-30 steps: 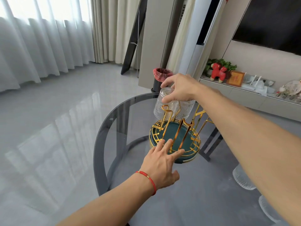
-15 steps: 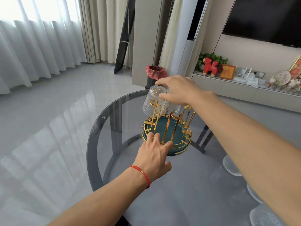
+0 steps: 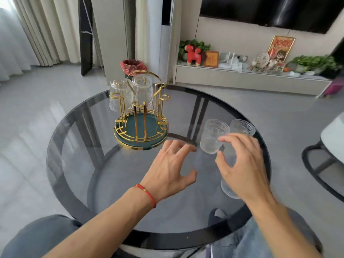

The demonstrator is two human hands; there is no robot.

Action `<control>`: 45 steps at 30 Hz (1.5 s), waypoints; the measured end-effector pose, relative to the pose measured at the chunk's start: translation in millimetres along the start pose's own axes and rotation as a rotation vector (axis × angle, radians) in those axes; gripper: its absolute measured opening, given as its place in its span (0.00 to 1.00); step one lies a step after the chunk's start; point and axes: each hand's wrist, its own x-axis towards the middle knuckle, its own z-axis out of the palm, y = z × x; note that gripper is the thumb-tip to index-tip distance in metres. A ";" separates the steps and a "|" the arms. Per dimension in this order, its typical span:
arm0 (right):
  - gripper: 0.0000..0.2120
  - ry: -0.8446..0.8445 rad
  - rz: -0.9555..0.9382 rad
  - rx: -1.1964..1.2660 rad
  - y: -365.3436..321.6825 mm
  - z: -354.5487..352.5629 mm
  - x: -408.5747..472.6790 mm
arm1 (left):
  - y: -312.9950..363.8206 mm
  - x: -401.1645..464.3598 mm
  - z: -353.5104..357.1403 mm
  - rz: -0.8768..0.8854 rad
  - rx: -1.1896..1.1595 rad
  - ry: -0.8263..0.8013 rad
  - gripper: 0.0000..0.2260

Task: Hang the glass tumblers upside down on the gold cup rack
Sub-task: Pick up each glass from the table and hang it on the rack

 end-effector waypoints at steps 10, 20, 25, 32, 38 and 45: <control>0.49 -0.290 0.528 0.036 40.2 -22.8 -55.6 | 15.9 -9.1 12.8 0.002 -0.209 -0.102 0.23; 0.44 -0.396 0.083 0.229 4.7 -2.7 -51.4 | 36.4 -2.4 1.3 -0.151 -0.556 -0.213 0.38; 0.39 -0.354 0.161 0.489 -6.7 19.5 -39.8 | 25.9 1.8 -17.5 -0.353 -0.654 0.051 0.26; 0.21 -0.510 0.543 1.146 -21.2 40.2 -6.3 | 1.1 20.4 -40.1 -0.703 -1.182 0.146 0.23; 0.24 -0.348 0.517 1.130 -30.8 44.4 35.4 | -32.9 33.2 -55.7 -0.648 -1.233 0.027 0.22; 0.21 0.052 0.369 0.811 -27.1 30.0 88.8 | -65.9 16.5 -30.7 -0.353 -0.012 -0.086 0.18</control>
